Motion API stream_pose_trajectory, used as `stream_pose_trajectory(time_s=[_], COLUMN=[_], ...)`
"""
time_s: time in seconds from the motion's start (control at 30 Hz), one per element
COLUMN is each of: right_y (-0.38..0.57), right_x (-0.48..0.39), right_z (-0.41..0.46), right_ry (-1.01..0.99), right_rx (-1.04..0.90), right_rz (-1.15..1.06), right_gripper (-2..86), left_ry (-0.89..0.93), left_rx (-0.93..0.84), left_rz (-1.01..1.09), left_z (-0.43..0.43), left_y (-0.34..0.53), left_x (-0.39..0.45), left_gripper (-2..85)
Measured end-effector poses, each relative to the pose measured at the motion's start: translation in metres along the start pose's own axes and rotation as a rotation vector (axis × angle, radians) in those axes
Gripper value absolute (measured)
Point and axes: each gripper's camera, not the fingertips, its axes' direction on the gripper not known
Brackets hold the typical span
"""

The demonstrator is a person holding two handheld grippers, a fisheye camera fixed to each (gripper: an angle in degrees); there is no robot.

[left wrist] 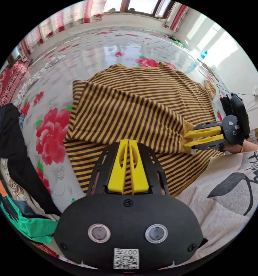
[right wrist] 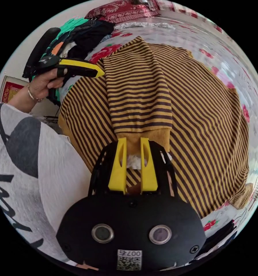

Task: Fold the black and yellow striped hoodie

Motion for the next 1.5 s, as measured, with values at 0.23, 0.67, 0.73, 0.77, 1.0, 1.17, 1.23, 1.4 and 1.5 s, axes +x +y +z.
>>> stream_pose_trajectory(time_s=[0.23,0.67,0.73,0.77,1.0,1.17,1.23,1.4,1.5], right_y=[0.105,0.307,0.319,0.327,0.338,0.369,0.389,0.447,0.462], right_x=[0.133,0.371,0.388,0.399,0.398,0.313,0.268,0.225,0.243], right_z=[-0.118,-0.211,-0.205,-0.198,-0.203,-0.294,-0.316,-0.277,-0.252], right_ry=[0.104,0.42,0.389,0.343,0.232,0.379,0.447,0.39,0.174], right_rx=[0.415,0.379,0.376,0.376,0.467,0.852,0.978,1.056,1.053], right_rz=[0.484,1.145,1.187,1.219,1.153,0.958,0.902,1.207,1.311], right_gripper=[4.9,5.5,5.2,4.9,0.3,-0.2,-0.2,-0.2,-0.2], left_ry=[-0.054,0.063,0.065,0.066,0.095,0.062,0.074,0.116,0.111], left_rx=[-0.07,-0.201,-0.221,-0.232,-0.259,-0.217,-0.204,-0.206,-0.201], left_rz=[0.102,-0.298,-0.332,-0.348,-0.363,-0.298,-0.308,-0.347,-0.343], left_z=[0.004,0.012,0.014,0.015,0.022,0.011,0.01,0.018,0.016], left_y=[-0.016,-0.022,-0.021,-0.022,-0.038,-0.05,-0.046,-0.026,-0.012], left_x=[0.044,0.021,0.022,0.024,0.032,0.034,0.031,0.023,0.021], left_gripper=[-1.0,-1.0,-1.0,-1.0,-1.0,-1.0,-1.0,-1.0,-1.0])
